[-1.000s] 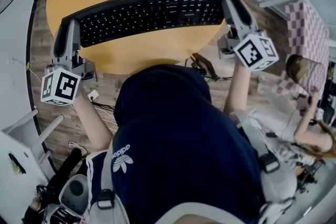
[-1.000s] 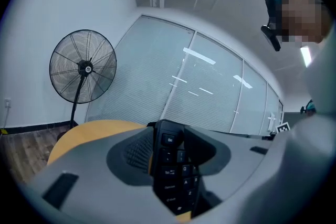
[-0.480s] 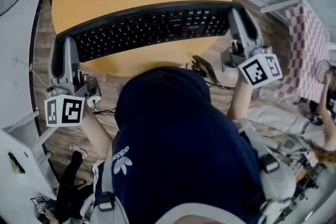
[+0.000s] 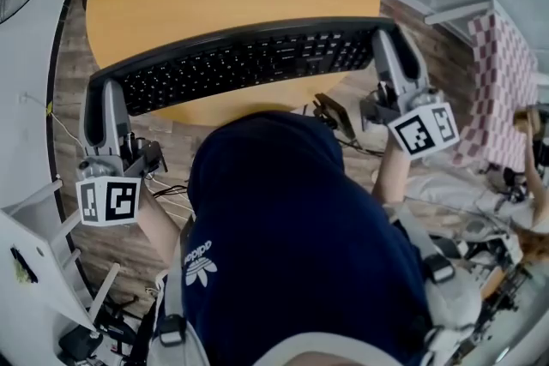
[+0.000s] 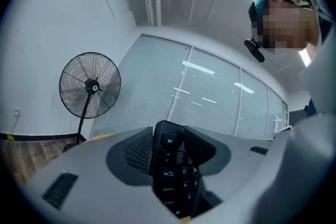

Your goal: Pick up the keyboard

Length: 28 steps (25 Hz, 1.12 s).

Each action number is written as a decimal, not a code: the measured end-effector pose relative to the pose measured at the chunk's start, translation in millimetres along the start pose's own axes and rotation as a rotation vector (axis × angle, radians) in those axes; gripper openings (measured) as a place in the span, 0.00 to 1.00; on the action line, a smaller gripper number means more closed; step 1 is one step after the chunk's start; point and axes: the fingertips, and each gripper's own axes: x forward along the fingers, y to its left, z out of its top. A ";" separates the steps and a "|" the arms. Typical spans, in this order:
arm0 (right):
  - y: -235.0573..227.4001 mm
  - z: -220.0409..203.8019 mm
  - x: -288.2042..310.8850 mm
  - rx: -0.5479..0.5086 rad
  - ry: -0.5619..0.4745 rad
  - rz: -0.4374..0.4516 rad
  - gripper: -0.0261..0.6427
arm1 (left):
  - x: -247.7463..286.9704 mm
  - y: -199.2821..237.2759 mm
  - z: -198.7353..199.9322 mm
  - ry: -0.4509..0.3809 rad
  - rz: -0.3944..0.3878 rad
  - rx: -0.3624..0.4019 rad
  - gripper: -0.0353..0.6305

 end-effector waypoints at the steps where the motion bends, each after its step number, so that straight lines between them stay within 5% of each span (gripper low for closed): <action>1: -0.7 -0.5 1.0 -0.001 0.003 0.002 0.24 | 0.6 0.2 -1.4 0.004 0.003 -0.003 0.31; 28: -1.9 -4.8 10.4 -0.003 0.023 0.022 0.24 | -6.1 3.8 -9.0 -0.004 0.041 -0.026 0.31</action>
